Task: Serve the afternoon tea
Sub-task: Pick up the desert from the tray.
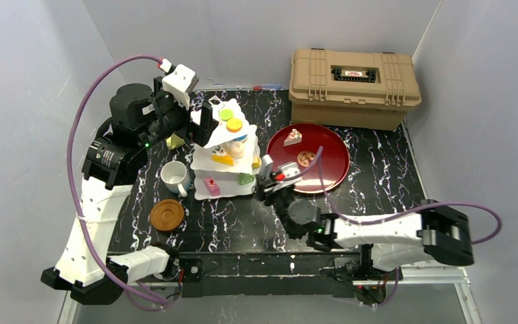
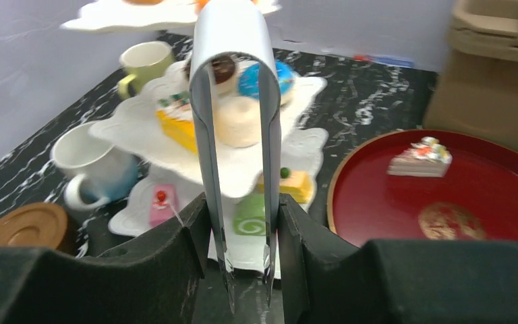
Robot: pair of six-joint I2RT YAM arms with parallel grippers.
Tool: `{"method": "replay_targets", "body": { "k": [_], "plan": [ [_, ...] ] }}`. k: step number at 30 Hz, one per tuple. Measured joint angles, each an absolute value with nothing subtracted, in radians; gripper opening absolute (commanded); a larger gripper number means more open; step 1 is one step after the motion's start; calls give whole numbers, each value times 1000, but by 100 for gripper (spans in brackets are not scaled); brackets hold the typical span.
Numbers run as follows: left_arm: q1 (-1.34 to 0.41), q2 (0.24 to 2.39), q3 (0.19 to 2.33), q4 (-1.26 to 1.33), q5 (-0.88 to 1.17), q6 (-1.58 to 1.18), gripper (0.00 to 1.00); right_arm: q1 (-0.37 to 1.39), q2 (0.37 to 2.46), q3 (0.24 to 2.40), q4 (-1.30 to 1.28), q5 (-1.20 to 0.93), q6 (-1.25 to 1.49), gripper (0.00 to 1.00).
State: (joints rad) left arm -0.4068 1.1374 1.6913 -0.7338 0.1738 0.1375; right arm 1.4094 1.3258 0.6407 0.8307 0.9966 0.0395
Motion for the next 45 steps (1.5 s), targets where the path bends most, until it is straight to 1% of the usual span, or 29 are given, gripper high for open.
{"method": "replay_targets", "body": {
  "k": [4, 6, 9, 14, 16, 19, 22, 28, 31, 37, 45],
  "plan": [
    [-407, 1137, 1691, -734, 177, 130, 99, 1328, 1164, 585, 703, 1016, 94, 20],
    [-407, 1138, 1691, -734, 181, 126, 99, 1228, 1109, 576, 637, 1009, 126, 20],
    [-407, 1138, 1691, -734, 184, 122, 99, 1068, 1088, 582, 574, 974, 155, 20],
    [-407, 1138, 1691, -734, 185, 121, 99, 872, 1192, 677, 492, 893, 178, 21],
    [-407, 1138, 1691, -734, 185, 120, 99, 815, 1259, 726, 487, 852, 188, 24],
    [-407, 1138, 1691, -734, 185, 121, 99, 756, 1341, 769, 496, 812, 204, 24],
    [-407, 1138, 1691, -733, 185, 121, 99, 722, 1423, 797, 529, 799, 213, 25],
    [-407, 1138, 1688, -733, 185, 122, 99, 718, 1569, 835, 642, 781, 211, 25],
    [-407, 1138, 1684, -732, 184, 123, 99, 719, 1625, 878, 684, 773, 205, 30],
    [-407, 1138, 1676, -731, 184, 126, 99, 719, 1679, 952, 756, 770, 175, 38],
    [-407, 1138, 1676, -728, 184, 133, 99, 723, 1728, 973, 789, 783, 153, 37]
  ]
}}
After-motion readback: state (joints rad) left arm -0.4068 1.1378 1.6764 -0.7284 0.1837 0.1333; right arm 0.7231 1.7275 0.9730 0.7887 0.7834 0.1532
